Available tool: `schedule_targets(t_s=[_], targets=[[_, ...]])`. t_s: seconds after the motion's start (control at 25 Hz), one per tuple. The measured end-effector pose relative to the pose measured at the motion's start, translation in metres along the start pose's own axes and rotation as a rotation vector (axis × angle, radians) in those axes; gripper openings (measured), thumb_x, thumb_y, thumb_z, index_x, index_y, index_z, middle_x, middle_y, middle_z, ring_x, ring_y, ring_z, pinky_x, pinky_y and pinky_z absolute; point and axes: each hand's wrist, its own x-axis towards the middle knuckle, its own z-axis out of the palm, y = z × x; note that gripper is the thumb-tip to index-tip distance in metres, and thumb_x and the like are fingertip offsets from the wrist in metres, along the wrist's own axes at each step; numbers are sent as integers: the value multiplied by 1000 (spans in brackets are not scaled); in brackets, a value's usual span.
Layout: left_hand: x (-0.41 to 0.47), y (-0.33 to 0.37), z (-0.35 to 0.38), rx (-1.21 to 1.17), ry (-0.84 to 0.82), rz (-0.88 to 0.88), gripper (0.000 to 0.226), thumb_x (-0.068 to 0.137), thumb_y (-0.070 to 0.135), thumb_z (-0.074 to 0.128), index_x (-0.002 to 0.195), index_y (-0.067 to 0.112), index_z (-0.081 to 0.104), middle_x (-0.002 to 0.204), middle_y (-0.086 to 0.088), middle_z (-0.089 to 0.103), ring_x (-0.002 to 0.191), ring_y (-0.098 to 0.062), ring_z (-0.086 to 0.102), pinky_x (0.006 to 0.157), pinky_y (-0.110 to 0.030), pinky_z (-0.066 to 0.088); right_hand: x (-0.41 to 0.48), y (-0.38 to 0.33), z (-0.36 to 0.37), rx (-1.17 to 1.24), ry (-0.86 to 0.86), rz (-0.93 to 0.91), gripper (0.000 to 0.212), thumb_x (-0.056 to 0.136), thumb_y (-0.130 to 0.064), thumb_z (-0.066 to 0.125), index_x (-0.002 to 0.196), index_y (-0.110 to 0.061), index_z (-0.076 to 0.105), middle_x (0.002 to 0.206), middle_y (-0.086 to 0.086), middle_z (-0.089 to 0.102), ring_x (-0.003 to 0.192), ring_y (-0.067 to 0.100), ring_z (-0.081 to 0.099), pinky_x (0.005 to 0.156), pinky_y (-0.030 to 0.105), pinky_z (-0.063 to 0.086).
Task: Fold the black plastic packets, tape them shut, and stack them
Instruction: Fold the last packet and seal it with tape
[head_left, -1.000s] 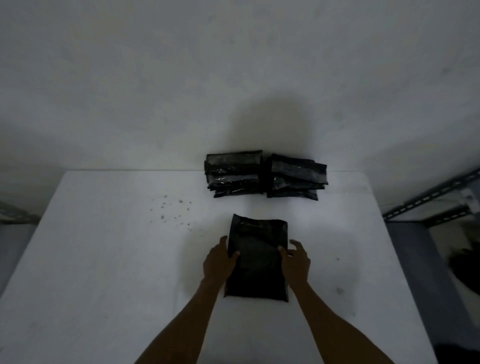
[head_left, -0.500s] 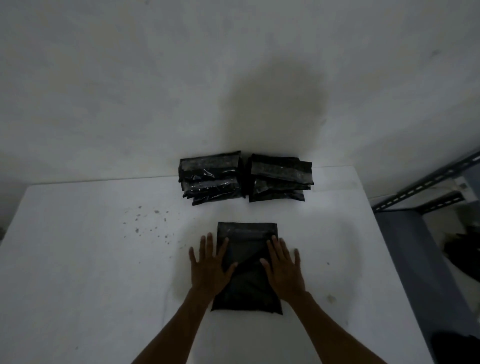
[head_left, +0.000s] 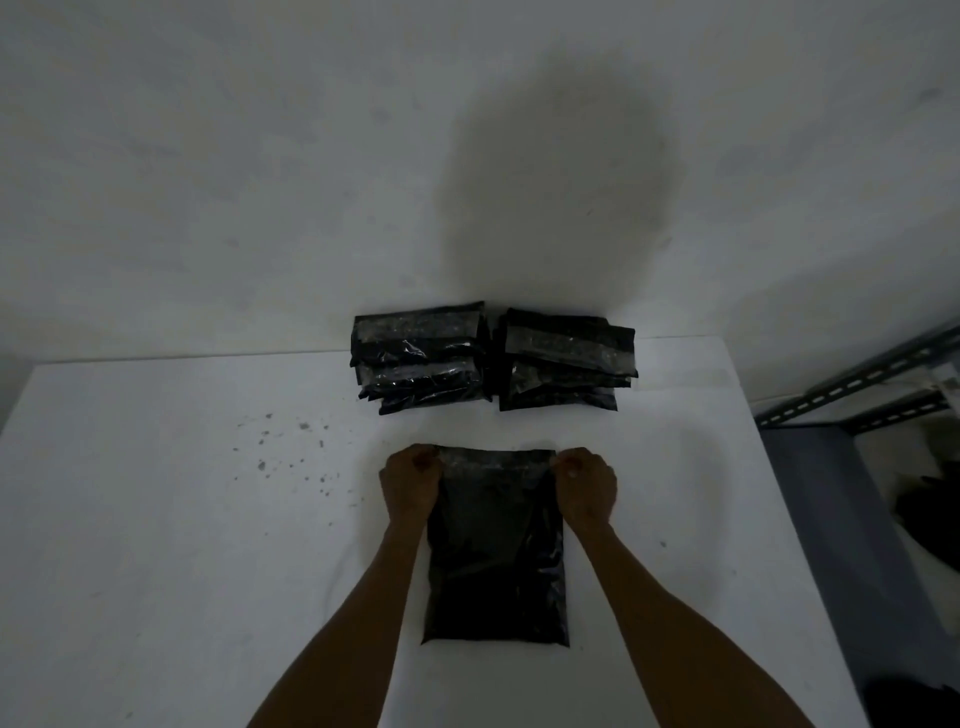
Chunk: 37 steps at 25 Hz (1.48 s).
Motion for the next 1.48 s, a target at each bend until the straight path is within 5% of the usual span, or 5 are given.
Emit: schedule_targets(t_s=[0.4,0.56,0.8,1.0,1.48], targets=[[6,-14,-13,-417,-190,-78,11,91,4,65,96,10,73,87,6,73,80,-4,67,70,-9,50,-5,-5,-3,-94,-57,-137,17,92,-26,63,105,-16,69,108,9,59,105,30,56,87,42,47],[8,-17,-13,-476,-247,-116,12,93,1,61,96,7,70,79,10,72,73,1,66,66,-8,48,-8,-12,-4,-216,-109,-196,50,94,-44,57,137,-19,51,124,9,50,115,28,48,97,44,41],[12,-25,-21,-544,-313,-138,13,90,3,65,102,3,71,95,-4,74,87,-9,68,76,-15,51,-2,-16,0,-287,-137,-239,27,93,-36,61,114,-20,65,121,6,51,114,24,46,93,39,39],[10,-29,-23,-556,-281,-145,13,88,3,68,100,1,71,95,-8,73,86,-13,68,80,-20,51,-3,-21,-5,271,-141,-124,27,83,-18,76,103,-20,58,82,-3,69,78,14,67,73,31,55],[13,-23,-23,-559,-227,-189,12,87,2,69,98,3,73,96,-9,74,92,-19,67,84,-24,52,14,-8,-18,614,-250,159,19,69,-15,89,85,-13,79,89,4,77,92,22,71,95,45,54]])
